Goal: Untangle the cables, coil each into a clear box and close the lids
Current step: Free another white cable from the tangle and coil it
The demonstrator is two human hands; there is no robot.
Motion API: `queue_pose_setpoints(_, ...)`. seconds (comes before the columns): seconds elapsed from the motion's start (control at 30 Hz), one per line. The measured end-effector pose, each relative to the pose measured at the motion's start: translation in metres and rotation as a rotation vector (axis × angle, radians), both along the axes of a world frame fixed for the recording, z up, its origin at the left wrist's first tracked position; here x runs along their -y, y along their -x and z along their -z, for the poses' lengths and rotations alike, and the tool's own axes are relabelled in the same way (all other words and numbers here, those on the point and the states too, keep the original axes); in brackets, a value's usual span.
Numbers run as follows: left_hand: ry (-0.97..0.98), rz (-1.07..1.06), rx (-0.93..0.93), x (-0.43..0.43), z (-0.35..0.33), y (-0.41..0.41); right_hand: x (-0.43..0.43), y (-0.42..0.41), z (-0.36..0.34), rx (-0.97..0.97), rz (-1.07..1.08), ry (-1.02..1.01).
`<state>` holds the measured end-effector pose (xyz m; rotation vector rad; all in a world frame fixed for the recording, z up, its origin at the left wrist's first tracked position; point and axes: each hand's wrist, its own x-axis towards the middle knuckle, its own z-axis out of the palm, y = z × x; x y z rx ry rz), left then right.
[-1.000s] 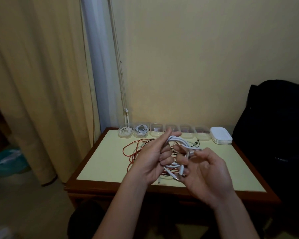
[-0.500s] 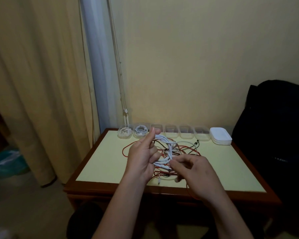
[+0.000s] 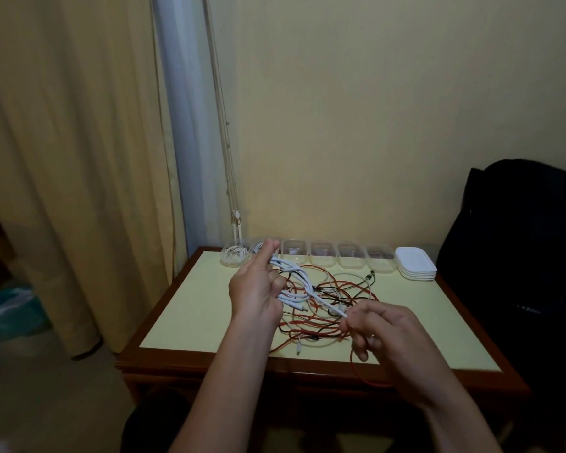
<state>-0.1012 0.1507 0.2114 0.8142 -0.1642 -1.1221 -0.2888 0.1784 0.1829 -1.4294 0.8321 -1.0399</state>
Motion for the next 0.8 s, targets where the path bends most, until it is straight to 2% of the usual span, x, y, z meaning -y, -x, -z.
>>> queue_pose_setpoints(0.17, 0.001, 0.025, -0.123, -0.001, -0.005, 0.000, -0.007, -0.008, -0.001, 0.126, -0.080, -0.109)
queue_pose_setpoints(0.3, 0.063, 0.053, -0.234, -0.005, -0.010, 0.004, -0.012, -0.018, 0.001, 0.064, -0.098, -0.036)
queue_pose_setpoints(0.47, 0.086, 0.150, -0.213, -0.009, -0.010, 0.022, -0.010, -0.029, -0.001, 0.014, 0.161, 0.052)
queue_pose_setpoints(0.6, 0.066, 0.104, -0.031, -0.016, -0.004, 0.041, -0.004, -0.026, 0.001, 0.023, 0.429, 0.123)
queue_pose_setpoints(0.7, 0.090, 0.042, 0.251, -0.020, 0.005, 0.054, 0.001, -0.027, 0.003, 0.137, 0.536, 0.089)
queue_pose_setpoints(0.8, 0.120, -0.054, 0.531, -0.020, 0.013, 0.062, 0.001, -0.032, 0.002, 0.283, 0.539, -0.027)
